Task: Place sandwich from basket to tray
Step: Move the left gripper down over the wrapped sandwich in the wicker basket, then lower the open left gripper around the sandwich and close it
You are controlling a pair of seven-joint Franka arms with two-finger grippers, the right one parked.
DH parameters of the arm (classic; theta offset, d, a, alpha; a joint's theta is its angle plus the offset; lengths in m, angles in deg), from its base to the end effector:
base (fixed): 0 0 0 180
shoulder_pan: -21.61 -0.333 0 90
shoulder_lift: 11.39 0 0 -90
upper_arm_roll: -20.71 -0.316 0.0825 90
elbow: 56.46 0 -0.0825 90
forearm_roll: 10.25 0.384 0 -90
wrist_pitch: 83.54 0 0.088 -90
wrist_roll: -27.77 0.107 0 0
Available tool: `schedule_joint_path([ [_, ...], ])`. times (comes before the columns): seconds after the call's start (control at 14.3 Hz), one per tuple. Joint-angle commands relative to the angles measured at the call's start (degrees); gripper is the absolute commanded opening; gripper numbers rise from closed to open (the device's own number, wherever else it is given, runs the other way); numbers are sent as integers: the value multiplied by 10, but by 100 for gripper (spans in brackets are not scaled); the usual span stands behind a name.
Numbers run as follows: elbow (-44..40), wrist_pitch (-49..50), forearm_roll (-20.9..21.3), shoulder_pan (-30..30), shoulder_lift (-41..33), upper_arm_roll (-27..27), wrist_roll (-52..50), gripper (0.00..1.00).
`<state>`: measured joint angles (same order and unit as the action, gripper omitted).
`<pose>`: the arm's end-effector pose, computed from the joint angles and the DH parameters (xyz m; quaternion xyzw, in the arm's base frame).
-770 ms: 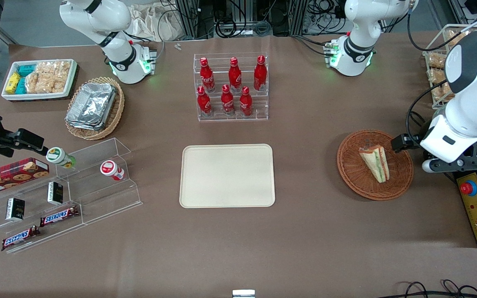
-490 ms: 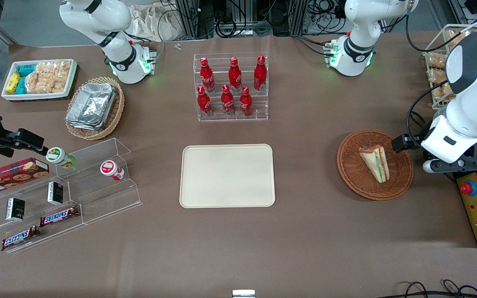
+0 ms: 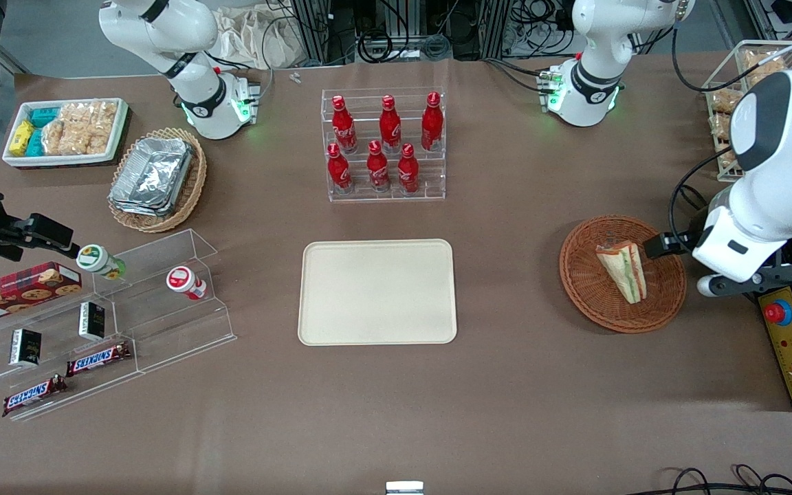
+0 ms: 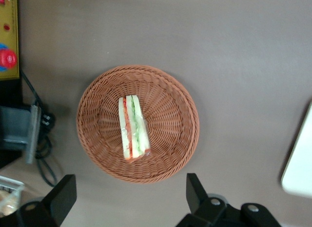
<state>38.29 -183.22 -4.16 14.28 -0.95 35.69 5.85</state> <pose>0.6042 -0.0612 0.4964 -0.9921 -0.1138 0.0360 0.0389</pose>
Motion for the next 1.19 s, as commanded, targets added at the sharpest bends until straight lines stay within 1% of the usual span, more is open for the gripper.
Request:
schedule_joint_path([
  [0.0,97,-94,-6,-12,-25,1,-71,100],
  [0.07,119,-113,-6,-13,-27,1,-89,100],
  [0.21,142,-121,-4,-18,-22,1,-151,100],
  [0.35,186,-168,-3,-21,-21,0,-161,100],
  [0.49,231,-206,-1,-41,-18,0,-163,100],
  [0.63,269,-248,-2,-44,-18,-1,-165,100],
  [0.77,281,-261,-2,-44,-11,-13,-167,100],
  [1.12,294,-305,-2,-44,17,-14,-181,100],
])
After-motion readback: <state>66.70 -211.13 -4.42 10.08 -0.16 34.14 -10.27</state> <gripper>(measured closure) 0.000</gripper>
